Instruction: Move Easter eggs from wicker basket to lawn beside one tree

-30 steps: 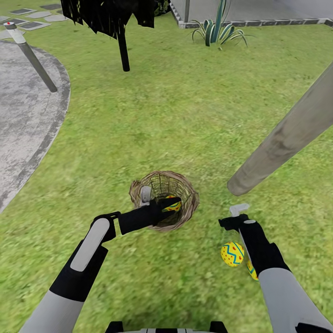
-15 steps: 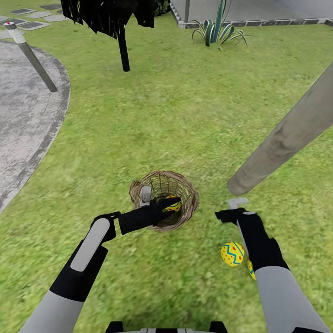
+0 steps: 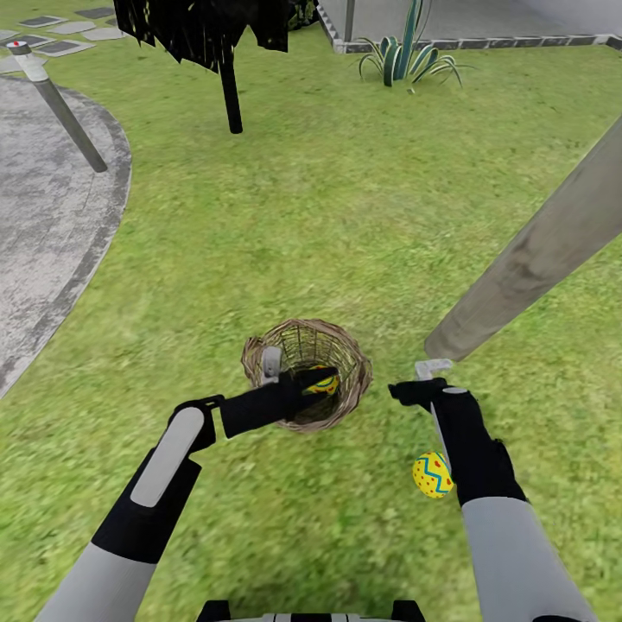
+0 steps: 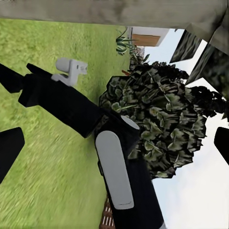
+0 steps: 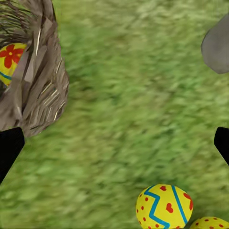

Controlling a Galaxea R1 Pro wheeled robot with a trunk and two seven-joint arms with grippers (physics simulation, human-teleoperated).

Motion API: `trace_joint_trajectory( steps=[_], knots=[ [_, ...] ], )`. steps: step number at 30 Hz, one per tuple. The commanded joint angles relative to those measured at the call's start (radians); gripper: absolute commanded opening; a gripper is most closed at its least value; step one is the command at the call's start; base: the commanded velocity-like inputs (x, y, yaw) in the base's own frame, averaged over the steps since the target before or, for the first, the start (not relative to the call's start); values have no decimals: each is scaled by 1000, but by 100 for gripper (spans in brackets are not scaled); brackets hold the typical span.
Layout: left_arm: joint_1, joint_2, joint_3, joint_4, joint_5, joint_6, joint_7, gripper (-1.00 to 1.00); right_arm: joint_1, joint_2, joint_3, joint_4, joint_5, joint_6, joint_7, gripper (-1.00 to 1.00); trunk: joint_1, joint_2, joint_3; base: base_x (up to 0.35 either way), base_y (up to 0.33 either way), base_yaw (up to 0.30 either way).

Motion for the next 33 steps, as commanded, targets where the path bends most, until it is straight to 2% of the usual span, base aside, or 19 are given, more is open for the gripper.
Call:
trace_joint_trajectory(
  steps=[1, 4, 9, 12, 15, 27, 33],
  knots=[
    [-1, 1, 2, -3, -8, 3, -12, 100, -1, 11, 14, -3, 11, 3, 9, 100, 0, 0, -1, 0, 6, 0],
    [-2, 16, 19, -6, -8, 5, -17, 100, -1, 23, 55, -6, 11, 4, 9, 100, 0, 0, -1, 0, 93, 0],
    [-2, 26, 36, -14, -7, 6, -30, 100, 0, 36, 64, -35, 10, 11, 9, 100, 0, 0, -1, 0, 239, 0],
    [-2, 27, 38, -16, -7, 6, -35, 100, 0, 39, 70, -58, 9, 88, 10, 100, 0, 0, -1, 0, 267, 0],
    [-2, 27, 39, -16, -8, 6, -36, 100, -1, 39, 73, -83, 9, 120, 11, 100, 0, 0, -1, 0, 270, 0],
    [-2, 27, 39, -16, -8, 6, -36, 100, 1, 39, 95, -88, 6, 125, 15, 100, 0, 0, -1, 0, 270, 0],
    [-2, 27, 39, -16, -8, 6, -36, 100, 1, 39, 135, -87, 5, 125, 15, 100, 0, 0, -1, 0, 270, 0]
  ],
)
